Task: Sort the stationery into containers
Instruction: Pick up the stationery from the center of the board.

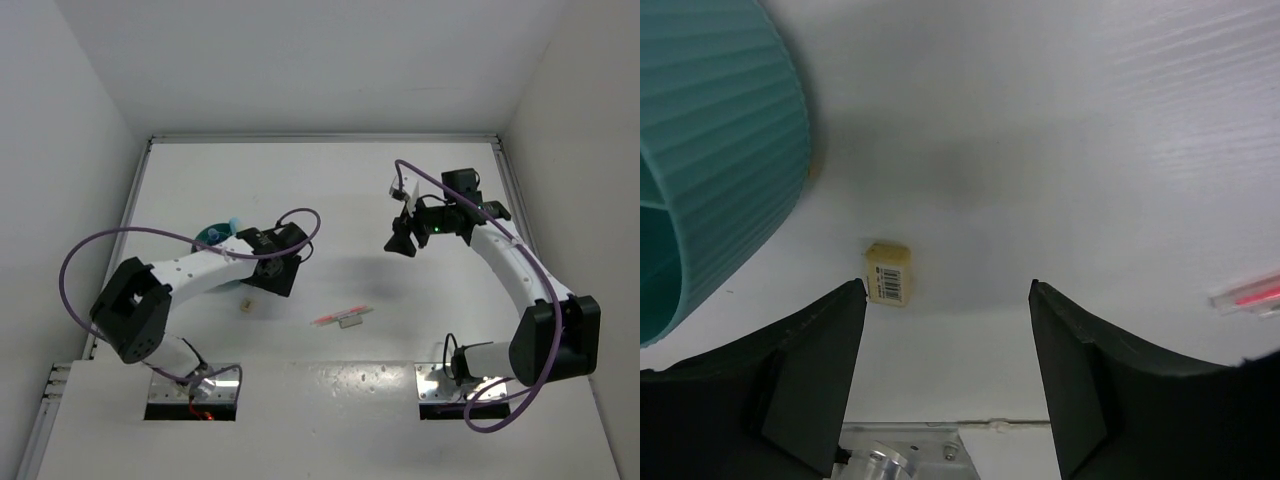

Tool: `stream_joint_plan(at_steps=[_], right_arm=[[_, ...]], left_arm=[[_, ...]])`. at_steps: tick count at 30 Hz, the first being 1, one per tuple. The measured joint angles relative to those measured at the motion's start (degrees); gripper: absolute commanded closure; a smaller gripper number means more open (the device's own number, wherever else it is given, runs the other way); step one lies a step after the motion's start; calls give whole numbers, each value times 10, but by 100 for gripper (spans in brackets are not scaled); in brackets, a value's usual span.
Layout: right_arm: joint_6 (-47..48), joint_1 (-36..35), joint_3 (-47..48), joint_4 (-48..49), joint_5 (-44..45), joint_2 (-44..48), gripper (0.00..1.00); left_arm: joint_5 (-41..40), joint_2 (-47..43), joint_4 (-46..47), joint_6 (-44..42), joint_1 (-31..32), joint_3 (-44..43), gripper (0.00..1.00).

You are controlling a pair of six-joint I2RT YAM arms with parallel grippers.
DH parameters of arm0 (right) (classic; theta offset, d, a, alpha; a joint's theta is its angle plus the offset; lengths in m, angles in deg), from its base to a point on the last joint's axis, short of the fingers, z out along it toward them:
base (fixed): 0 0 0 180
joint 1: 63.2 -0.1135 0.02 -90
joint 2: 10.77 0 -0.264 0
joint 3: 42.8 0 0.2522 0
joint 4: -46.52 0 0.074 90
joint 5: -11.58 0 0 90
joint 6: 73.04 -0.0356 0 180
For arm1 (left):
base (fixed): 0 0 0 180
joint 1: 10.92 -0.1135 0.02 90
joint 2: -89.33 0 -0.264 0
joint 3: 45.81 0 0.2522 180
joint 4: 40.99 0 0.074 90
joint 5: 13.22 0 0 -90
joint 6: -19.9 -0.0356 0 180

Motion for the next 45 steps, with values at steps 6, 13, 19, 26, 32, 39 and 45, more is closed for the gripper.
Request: stream_joint_plan(at_steps=[6,13,19,26,32,39,45], right_arm=[[10,0,0,-2,-4,0,41],[15,0,0,-2,-6,2,41],[16,0,0,-2,-9,14,42],[17,0,-1,-2,-14,31,42],[22,0,-1,-2,-17,33,43],[23,0,-2,-2,-19,35,43],[25,0,-2,-2,-19,37,45]], left_arm=[[-17,56,-19,-7,-3,-16,28],[-38,109,-33,8,-9,-18,28],[-35,109,-30,10,-40,-17,28],[-17,109,-28,6,-50,-16,55],[-10,109,-29,2,-50,-16,62],[-10,109,-35,10,-46,-16,73],[-12,109,-39,20,-34,-16,63]])
